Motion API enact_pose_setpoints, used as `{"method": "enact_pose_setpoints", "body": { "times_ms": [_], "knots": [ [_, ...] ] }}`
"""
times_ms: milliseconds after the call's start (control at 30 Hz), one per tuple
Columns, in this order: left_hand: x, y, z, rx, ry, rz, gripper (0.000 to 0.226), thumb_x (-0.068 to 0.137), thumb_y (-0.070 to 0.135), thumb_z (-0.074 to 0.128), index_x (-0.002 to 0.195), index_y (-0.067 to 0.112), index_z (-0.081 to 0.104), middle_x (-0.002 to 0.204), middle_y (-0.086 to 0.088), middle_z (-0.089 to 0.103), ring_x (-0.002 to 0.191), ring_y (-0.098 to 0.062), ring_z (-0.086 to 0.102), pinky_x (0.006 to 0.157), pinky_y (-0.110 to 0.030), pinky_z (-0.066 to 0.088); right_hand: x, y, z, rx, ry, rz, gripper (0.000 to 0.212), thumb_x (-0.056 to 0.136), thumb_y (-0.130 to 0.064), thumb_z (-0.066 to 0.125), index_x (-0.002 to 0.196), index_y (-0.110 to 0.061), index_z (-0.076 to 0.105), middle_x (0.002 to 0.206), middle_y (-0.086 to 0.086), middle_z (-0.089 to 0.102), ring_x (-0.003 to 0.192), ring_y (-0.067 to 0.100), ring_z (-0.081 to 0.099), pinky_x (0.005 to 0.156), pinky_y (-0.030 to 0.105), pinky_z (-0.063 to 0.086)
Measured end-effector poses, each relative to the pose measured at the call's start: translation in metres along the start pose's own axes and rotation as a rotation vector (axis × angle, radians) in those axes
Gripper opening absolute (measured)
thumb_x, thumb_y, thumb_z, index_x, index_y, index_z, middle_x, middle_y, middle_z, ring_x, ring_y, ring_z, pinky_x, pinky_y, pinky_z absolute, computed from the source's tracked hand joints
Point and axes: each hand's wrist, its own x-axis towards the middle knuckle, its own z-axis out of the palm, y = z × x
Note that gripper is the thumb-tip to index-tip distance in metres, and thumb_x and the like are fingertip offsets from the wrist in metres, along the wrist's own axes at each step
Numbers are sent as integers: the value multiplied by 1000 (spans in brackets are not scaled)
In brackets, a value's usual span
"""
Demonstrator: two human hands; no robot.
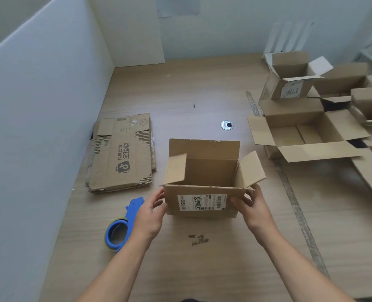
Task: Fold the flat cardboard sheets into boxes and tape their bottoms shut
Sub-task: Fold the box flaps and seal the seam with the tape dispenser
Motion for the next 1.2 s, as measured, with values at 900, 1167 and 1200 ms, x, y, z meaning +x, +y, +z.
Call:
{"method": "enact_pose_setpoints", "body": {
  "times_ms": [900,1167,1200],
  "knots": [
    [-1,61,20,780,37,127,66,86,39,62,146,24,37,145,2,34,128,-26,32,103,-34,36,1,-60,-3,-1028,51,-226,45,93,-40,61,135,-25,55,126,0,49,116,25,39,101,36,39],
    [7,58,-24,164,127,2,48,77,35,51,124,38,56,107,10,71,96,-14,67,88,-39,53,9,-56,-5,-1018,103,-7,52,92,-40,62,137,-22,46,122,3,40,115,28,38,97,40,42],
    [8,52,-29,162,152,-17,51,75,37,54,126,37,54,109,8,70,98,-18,66,91,-42,53,12,-56,-7,-1012,107,11,52,91,-39,63,136,-21,46,121,4,40,114,28,39,97,39,41]
  ]
}}
